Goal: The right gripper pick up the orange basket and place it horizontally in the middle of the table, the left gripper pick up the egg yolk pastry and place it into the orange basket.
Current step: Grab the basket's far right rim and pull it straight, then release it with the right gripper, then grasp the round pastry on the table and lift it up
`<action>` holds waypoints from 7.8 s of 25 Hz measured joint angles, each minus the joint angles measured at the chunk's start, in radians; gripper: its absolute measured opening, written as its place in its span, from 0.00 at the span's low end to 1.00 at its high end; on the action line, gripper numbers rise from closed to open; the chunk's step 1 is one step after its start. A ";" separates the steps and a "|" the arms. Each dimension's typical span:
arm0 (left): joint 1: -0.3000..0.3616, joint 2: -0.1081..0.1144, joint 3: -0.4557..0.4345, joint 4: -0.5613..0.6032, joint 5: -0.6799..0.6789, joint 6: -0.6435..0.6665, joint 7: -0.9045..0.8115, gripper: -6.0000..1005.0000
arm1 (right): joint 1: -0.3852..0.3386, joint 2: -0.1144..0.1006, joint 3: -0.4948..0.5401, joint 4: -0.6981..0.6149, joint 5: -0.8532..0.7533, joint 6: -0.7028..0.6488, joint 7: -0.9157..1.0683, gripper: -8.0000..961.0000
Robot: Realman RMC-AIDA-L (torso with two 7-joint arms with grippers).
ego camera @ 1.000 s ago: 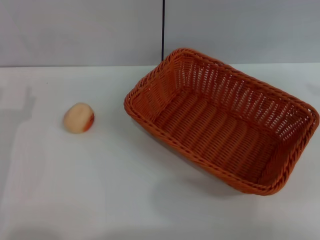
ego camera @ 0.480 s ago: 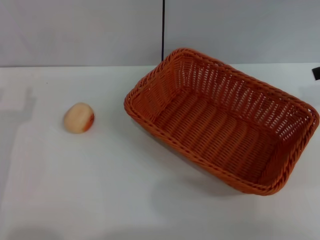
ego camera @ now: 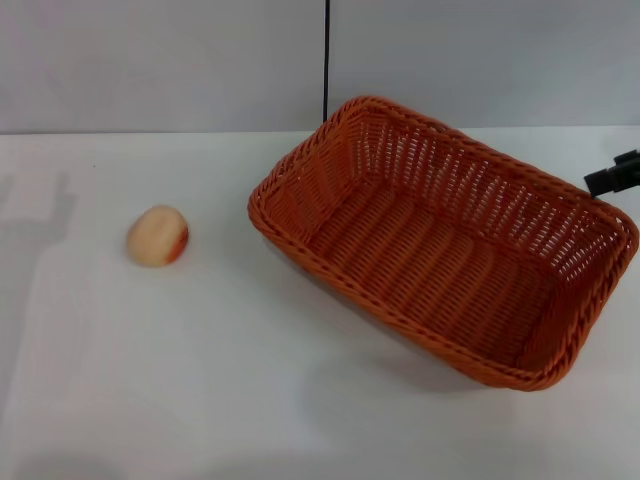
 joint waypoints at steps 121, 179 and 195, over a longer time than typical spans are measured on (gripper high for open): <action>-0.005 0.008 0.124 0.006 0.000 -0.023 0.000 0.72 | -0.137 0.102 0.179 0.058 0.447 0.076 -0.695 0.53; -0.264 0.055 0.469 0.327 0.247 -0.284 -0.185 0.62 | -0.477 0.174 0.509 0.513 1.105 0.128 -1.159 0.53; -0.267 0.050 0.476 0.325 0.239 -0.243 -0.171 0.24 | -0.475 0.177 0.504 0.513 1.105 0.128 -1.159 0.52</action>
